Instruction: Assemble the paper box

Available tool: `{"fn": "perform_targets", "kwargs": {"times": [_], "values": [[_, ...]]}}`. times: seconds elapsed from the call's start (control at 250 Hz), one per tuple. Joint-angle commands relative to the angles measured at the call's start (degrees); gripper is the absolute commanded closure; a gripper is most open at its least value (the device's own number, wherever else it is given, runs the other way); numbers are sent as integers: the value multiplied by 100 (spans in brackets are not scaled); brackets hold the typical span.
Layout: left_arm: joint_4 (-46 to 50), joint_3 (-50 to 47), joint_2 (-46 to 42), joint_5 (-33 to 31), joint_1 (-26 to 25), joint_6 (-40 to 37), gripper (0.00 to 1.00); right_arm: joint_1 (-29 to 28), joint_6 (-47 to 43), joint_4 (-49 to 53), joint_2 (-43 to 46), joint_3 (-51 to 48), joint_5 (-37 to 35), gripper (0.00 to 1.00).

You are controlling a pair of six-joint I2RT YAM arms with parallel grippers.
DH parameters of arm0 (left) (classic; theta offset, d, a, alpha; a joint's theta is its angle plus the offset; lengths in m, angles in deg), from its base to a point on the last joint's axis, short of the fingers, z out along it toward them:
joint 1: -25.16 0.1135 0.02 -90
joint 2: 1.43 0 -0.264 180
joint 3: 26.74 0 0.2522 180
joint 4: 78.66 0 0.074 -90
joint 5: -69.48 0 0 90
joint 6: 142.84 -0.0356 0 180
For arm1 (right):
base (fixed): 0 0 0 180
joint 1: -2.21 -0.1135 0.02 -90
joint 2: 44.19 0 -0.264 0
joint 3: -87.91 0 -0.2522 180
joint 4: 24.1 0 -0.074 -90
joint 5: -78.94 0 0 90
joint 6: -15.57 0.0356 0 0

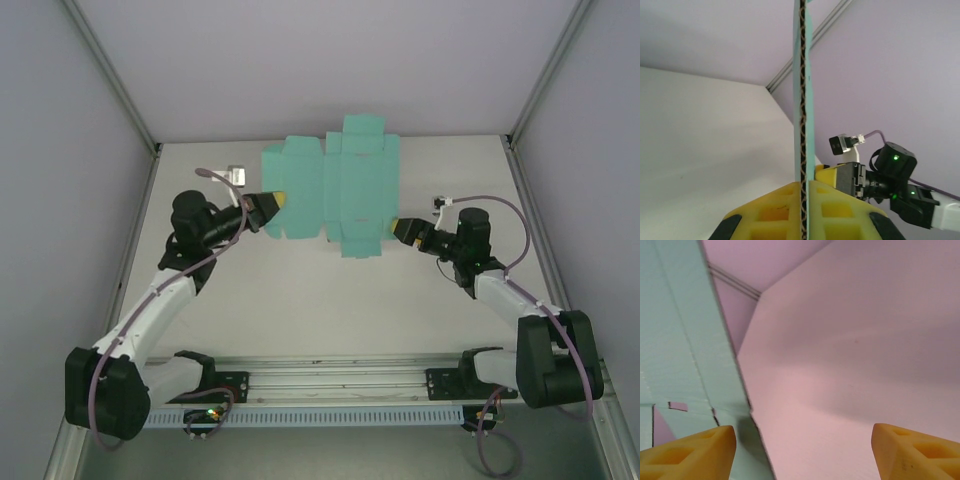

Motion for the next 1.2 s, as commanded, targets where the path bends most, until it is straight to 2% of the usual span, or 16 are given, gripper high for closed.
{"fn": "perform_targets", "kwargs": {"times": [0.0, 0.1, 0.208, 0.363, 0.483, 0.519, 0.535, 0.555, 0.575, 0.599, 0.615, 0.747, 0.847, 1.01, 1.118, 1.198], "values": [[-341, -115, -161, 231, 31, 271, 100, 14, 378, -892, -5, 98, 694, 29], [-396, -188, -243, 202, 31, 290, 100, 11, 631, -1344, -79, 129, 853, 31], [-344, -200, -286, 177, 30, 247, 100, 15, 768, -1457, -181, 254, 1090, 42], [-342, -246, -291, 134, 26, 193, 100, 6, 812, -1756, -221, 269, 1178, 67], [-323, -343, -304, 44, 39, 153, 100, -2, 591, -1598, -210, 327, 1174, 100], [-182, -369, -338, -45, 44, 76, 100, -18, 425, -1353, -181, 356, 1130, 100], [-56, -368, -363, -122, 55, 21, 91, -27, 309, -1188, -169, 388, 1105, 100], [169, -362, -402, -247, 65, -77, 73, -54, 129, -926, -144, 432, 1068, 100], [474, -352, -461, -380, 73, -209, 46, -82, -88, -611, -110, 495, 995, 100], [908, -331, -534, -713, 73, -405, 6, -147, -395, -148, -66, 583, 850, 100], [1225, -312, -591, -955, 74, -553, 0, -211, -626, 216, -41, 660, 705, 100], [3428, -259, -902, -3381, 47, -1168, 0, -1067, -2550, 2678, -162, 1303, -1201, 100], [4280, -218, -941, -4104, 57, -1297, 0, -1420, -3021, 3162, -679, 1561, -1696, 100], [4514, -249, -918, -3983, 53, -1371, 0, -1826, -3576, 3762, -1375, 2135, -2787, 100], [4127, -327, -829, -3477, 43, -1349, 0, -2392, -4402, 3991, -1634, 2510, -4282, 100], [3622, -391, -654, -3002, 27, -1275, 0, -2883, -5459, 3560, -1787, 2441, -5475, 100]]}}
